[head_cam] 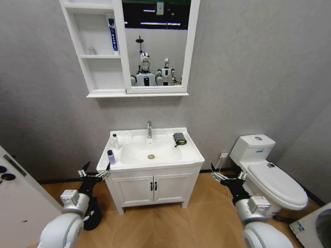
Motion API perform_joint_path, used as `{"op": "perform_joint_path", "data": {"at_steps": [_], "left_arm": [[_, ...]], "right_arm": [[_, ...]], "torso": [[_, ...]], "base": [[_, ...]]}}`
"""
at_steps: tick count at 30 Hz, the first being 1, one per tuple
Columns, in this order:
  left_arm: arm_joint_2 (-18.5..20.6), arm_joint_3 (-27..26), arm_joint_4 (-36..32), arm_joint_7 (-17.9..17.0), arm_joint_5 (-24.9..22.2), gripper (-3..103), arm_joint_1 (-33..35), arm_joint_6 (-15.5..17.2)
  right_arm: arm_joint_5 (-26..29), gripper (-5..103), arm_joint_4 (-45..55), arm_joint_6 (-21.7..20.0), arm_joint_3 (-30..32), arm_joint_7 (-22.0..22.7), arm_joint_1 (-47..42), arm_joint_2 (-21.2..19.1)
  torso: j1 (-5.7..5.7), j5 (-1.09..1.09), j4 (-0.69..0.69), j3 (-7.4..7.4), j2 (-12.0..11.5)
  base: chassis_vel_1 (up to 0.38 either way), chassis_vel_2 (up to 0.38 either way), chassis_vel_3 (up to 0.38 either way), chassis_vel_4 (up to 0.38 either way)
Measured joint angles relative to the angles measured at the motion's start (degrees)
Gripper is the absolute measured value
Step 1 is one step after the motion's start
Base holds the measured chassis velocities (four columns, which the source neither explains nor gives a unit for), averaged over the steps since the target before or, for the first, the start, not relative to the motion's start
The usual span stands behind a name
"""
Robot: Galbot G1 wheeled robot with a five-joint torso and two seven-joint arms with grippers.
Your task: Move facial cleanser and shampoo from washbasin to cabinet, then wipe washbasin with towel.
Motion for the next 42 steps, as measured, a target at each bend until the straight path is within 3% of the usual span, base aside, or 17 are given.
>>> {"op": "perform_joint_path", "data": {"at_steps": [6,8,11,14,21,25,27,33,36,42], "left_arm": [[0.6,2.0,2.0,-0.4,1.3,100,-1.4,2.2],[1.6,4.9,3.9,-0.9,0.9,100,-3.2,5.5],[1.9,6.3,4.9,-1.2,0.7,100,-4.4,6.1],[2.5,10.6,7.3,-3.2,-0.2,100,-8.5,8.8],[2.9,14.8,10.9,-6.2,-0.7,100,-13.4,10.2],[2.6,16.3,14.0,-6.7,-0.7,100,-17.7,8.9],[1.8,16.8,17.3,-7.3,-0.7,100,-21.0,6.0],[0.9,16.5,21.4,-7.9,-0.1,100,-23.2,2.8],[0.6,16.0,25.7,-6.1,0.4,100,-24.7,0.8],[0.0,16.5,29.2,-5.6,1.5,100,-26.7,-0.1]], "right_arm": [[0.2,100,-0.2,-0.3,0.0,0.0,0.1,-0.2],[1.1,100,-0.5,-0.6,0.5,0.0,0.5,-0.9],[1.5,100,-0.6,-0.7,0.7,0.0,0.6,-1.2],[1.8,100,-1.3,-0.9,0.7,0.0,1.0,-1.4],[1.8,100,-2.4,-0.6,0.7,0.0,1.4,-1.5],[1.9,100,-2.8,-0.2,1.0,0.0,1.2,-1.5],[2.1,100,-2.8,-0.1,1.1,0.0,1.0,-1.5],[2.2,100,-2.9,-0.1,1.2,0.0,1.3,-1.8],[2.5,100,-3.3,-0.3,1.4,0.0,1.4,-2.5],[3.0,100,-3.6,-0.3,1.5,0.1,1.7,-2.8]], "torso": [[0.0,-0.01,-0.01,0.0,0.0],[0.0,-0.01,0.0,0.0,0.0],[0.0,-0.01,-0.01,0.0,0.0],[0.0,0.0,-0.01,0.0,0.0],[0.0,-0.01,-0.01,0.0,0.0],[0.0,0.0,0.0,0.0,0.0],[0.0,-0.01,-0.02,0.0,0.0],[0.01,-0.01,-0.01,0.0,0.0],[0.0,-0.01,0.0,0.0,0.0],[0.0,-0.01,0.0,0.0,0.0]], "base": [[0.0,0.0,0.0,0.0],[0.0,0.0,0.0,0.0],[0.0,0.0,0.0,0.0],[0.0,0.0,0.0,0.0],[0.0,0.0,0.0,0.0],[0.0,0.0,0.0,0.0],[0.0,0.0,0.0,0.0],[0.0,0.0,0.0,0.0],[0.0,0.0,0.0,0.0],[0.0,0.0,0.0,0.0]]}}
